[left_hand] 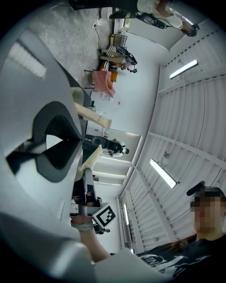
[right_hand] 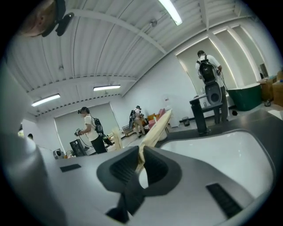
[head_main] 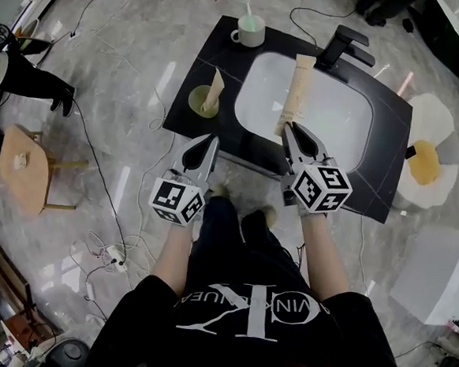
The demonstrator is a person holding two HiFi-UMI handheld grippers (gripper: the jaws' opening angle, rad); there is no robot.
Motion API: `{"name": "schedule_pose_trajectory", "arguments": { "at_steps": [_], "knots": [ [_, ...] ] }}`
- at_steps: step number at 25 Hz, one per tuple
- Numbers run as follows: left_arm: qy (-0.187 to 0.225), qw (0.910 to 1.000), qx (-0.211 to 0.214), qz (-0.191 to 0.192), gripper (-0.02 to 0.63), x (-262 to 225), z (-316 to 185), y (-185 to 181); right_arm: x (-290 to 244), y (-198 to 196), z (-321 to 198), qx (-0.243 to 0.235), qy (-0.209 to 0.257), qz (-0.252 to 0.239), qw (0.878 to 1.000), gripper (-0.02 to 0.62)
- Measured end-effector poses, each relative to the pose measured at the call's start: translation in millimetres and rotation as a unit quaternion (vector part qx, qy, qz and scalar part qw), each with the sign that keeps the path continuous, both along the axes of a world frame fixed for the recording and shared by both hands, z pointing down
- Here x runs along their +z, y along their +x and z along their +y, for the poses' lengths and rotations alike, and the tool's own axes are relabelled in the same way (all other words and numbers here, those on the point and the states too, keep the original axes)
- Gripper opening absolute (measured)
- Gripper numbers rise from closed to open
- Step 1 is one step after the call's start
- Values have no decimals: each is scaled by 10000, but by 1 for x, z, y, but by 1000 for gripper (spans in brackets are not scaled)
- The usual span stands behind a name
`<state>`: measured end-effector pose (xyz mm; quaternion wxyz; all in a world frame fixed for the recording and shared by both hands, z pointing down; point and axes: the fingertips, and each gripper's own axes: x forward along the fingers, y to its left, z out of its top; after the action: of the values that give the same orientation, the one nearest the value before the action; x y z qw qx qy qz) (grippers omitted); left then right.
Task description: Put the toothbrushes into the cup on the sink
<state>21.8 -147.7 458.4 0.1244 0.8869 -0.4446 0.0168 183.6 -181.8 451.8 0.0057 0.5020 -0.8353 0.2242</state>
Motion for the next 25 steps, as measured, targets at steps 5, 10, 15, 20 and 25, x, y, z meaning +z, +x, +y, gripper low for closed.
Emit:
{"name": "schedule_pose_trajectory", "arguments": {
  "at_steps": [5, 10, 15, 20, 25],
  "knots": [
    [63, 9996, -286, 3, 12, -6, -5, -31, -31, -32, -12, -367, 272, -183, 9988, 44],
    [197, 9978, -637, -21, 12, -19, -9, -63, -74, -63, -20, -1053, 485, -297, 9928, 44],
    [375, 9935, -1077, -14, 12, -36, -14, -101, -108, -96, -20, -2020, 686, -34, 9770, 44],
    [459, 9902, -1318, 1, 12, -45, -11, -126, -117, -124, -11, -3256, 665, 930, 9386, 44],
    [461, 9891, -1397, 44, 12, -45, -6, -139, -107, -137, 2, -4356, -41, 1556, 8866, 44]
  ]
}}
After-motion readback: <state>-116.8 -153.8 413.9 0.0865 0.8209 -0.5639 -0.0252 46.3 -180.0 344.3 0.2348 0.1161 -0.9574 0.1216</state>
